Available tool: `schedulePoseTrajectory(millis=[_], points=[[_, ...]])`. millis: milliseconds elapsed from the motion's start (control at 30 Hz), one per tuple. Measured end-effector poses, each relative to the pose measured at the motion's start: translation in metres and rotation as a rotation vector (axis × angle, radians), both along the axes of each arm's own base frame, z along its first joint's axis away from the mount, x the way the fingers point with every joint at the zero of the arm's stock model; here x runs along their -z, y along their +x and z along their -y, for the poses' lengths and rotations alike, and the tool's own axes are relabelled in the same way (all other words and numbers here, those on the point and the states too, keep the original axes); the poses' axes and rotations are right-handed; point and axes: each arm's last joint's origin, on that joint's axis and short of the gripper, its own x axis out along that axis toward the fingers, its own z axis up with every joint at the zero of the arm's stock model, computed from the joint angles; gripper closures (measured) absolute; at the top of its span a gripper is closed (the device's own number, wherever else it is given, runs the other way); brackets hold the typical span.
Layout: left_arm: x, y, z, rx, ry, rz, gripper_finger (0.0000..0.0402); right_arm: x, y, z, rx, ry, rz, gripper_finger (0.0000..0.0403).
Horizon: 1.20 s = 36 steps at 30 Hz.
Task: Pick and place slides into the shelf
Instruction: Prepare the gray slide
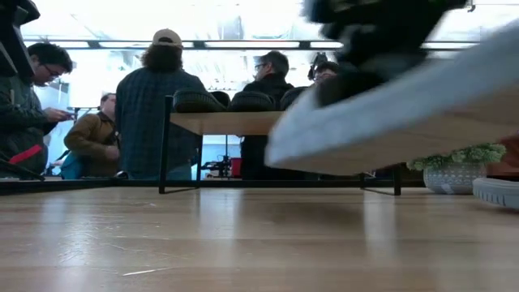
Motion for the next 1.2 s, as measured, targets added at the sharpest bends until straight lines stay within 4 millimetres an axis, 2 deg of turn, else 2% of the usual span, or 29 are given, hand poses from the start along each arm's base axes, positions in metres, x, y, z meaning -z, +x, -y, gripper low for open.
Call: schedulePoseTrajectory(millis=[167,367,500,633,867,1000,1200], points=[[0.0,-0.003,-0.001,0.005,0.019,-0.025,0.0284,0.006,0.033,0.03,0.158,-0.012,0.077,0.0389],[0.0,-0.008,-0.003,0.023,0.054,-0.065,0.0301,0.026,0.07,0.063,0.278,-0.08,0.09,0.0389],[0.0,-0.011,-0.001,0.037,0.06,-0.07,0.0301,0.034,0.082,0.082,0.41,-0.103,0.105,0.039],[0.0,-0.013,0.0,0.05,0.064,-0.074,0.0302,0.034,0.089,0.098,0.547,-0.108,0.137,0.039],[-0.001,-0.016,-0.003,0.053,0.092,-0.093,0.0302,0.036,0.103,0.102,0.522,-0.103,0.089,0.0377],[-0.002,-0.017,-0.005,0.054,0.097,-0.095,0.0302,0.043,0.104,0.101,0.518,-0.1,0.064,0.0338],[-0.001,-0.019,-0.007,0.054,0.099,-0.097,0.0302,0.041,0.105,0.101,0.513,-0.098,0.059,0.0278]])
